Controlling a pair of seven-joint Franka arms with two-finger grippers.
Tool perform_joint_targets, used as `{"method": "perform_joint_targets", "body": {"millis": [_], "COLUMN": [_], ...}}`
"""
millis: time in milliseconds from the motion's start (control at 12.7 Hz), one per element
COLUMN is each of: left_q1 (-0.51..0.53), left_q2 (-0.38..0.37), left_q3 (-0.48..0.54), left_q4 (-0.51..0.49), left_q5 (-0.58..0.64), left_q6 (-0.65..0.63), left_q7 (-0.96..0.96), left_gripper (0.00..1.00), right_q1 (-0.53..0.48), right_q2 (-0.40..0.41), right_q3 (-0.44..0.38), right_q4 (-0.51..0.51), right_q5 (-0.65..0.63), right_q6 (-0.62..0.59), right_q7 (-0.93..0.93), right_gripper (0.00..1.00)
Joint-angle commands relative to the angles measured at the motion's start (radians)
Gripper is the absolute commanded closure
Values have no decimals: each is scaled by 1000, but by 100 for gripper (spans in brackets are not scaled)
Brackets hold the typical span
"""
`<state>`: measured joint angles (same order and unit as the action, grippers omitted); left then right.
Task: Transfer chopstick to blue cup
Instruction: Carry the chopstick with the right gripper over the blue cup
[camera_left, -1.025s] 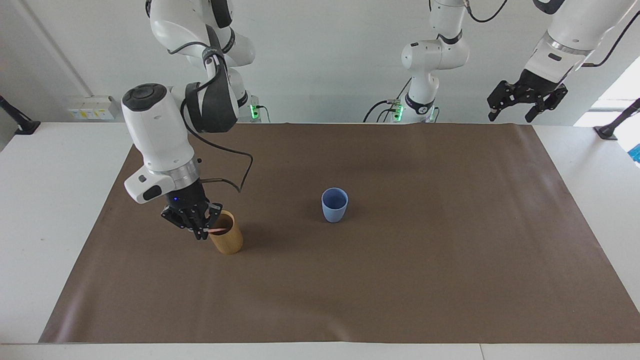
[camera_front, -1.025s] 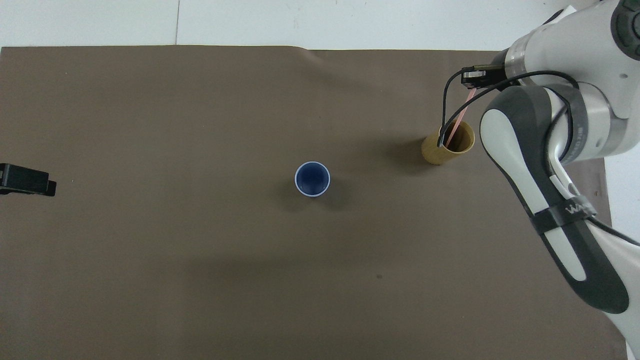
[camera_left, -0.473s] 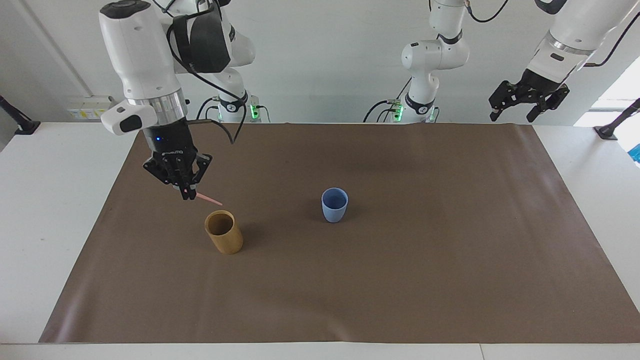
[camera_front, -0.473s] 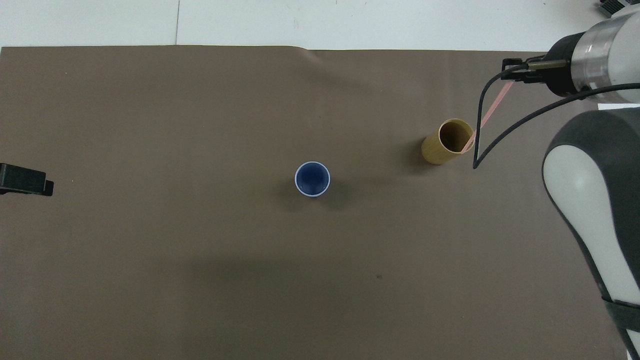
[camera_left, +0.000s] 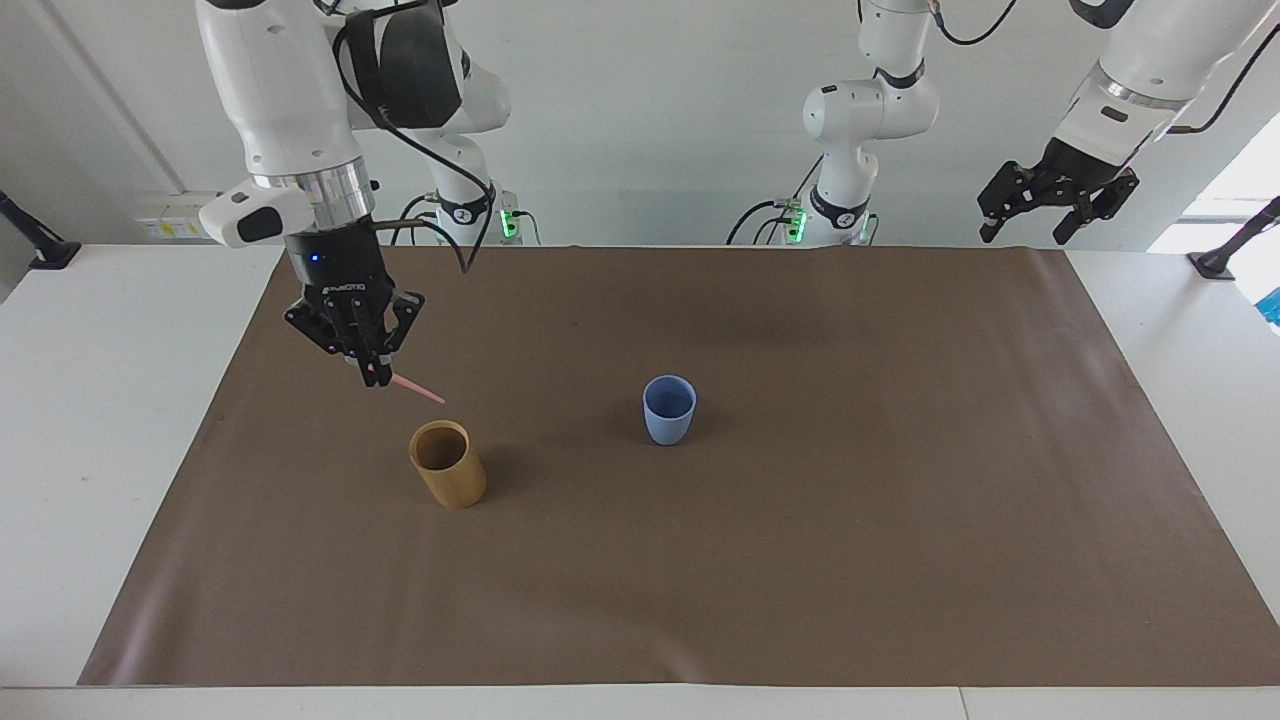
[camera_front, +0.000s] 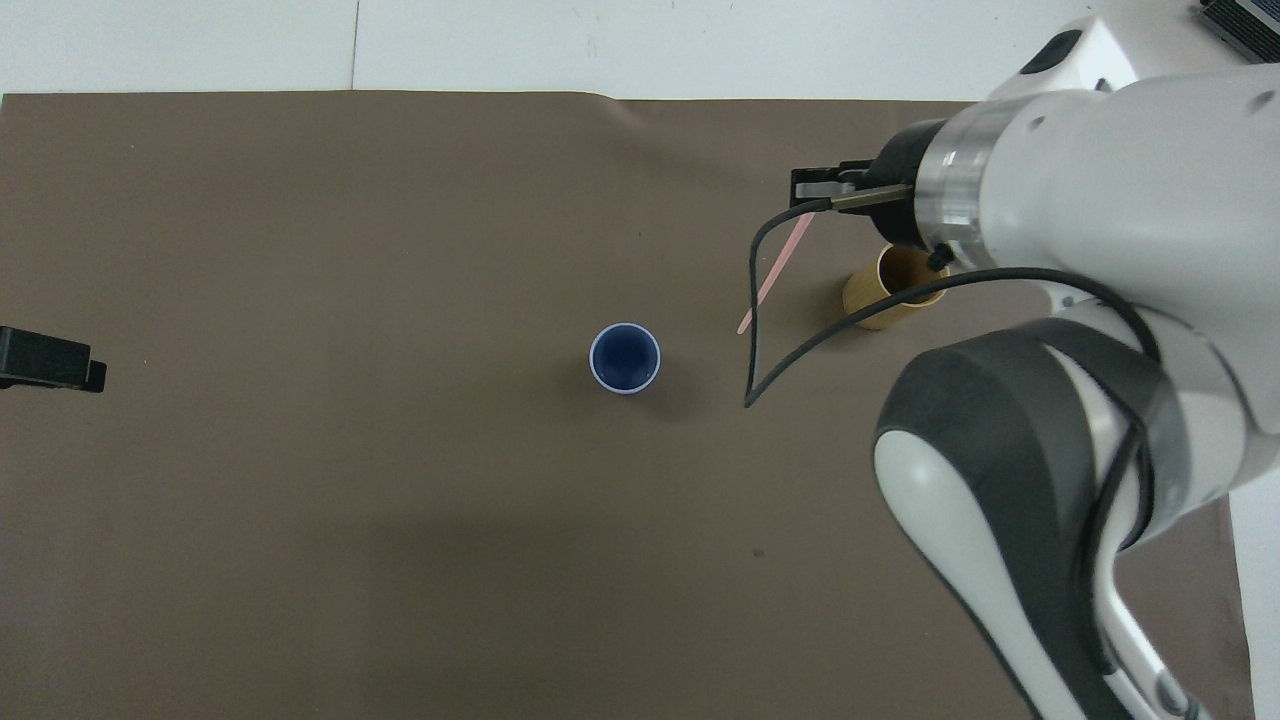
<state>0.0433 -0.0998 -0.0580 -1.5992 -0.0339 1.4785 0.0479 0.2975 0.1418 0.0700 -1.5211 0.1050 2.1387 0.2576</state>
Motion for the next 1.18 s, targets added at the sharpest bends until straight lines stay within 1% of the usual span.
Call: {"method": "perform_joint_targets", "body": {"millis": [0, 237, 315, 473, 552, 710, 1104], "left_q1": [7, 7, 7, 7, 7, 7, 7], "left_q2": [-1, -3, -3, -3, -3, -3, -3], "left_q3": [-2, -2, -2, -2, -2, -3, -2], "left_q4": [12, 12, 12, 12, 12, 12, 12], "left_q5": [-9, -9, -9, -9, -9, -11, -11], "left_q6": [-7, -7, -7, -7, -7, -7, -7], "left_q7": [-5, -5, -5, -5, -5, -5, -5], "left_gripper": [0, 0, 0, 0, 0, 0, 0], "right_q1": [75, 109, 115, 117, 132, 141, 166], "right_q2": [21, 61, 59, 35, 35, 55, 61], "right_q3": [1, 1, 1, 2, 2, 2, 2], "right_q4": [-16, -17, -25, -77, -91, -102, -125], "right_q5": [-5, -27, -33, -76, -85, -99, -110], "right_q6": [67, 151, 153, 155, 161, 210, 202], "right_q7": [92, 94, 88, 83, 84, 83, 88], "right_gripper": [100, 100, 100, 100, 100, 100, 100]}}
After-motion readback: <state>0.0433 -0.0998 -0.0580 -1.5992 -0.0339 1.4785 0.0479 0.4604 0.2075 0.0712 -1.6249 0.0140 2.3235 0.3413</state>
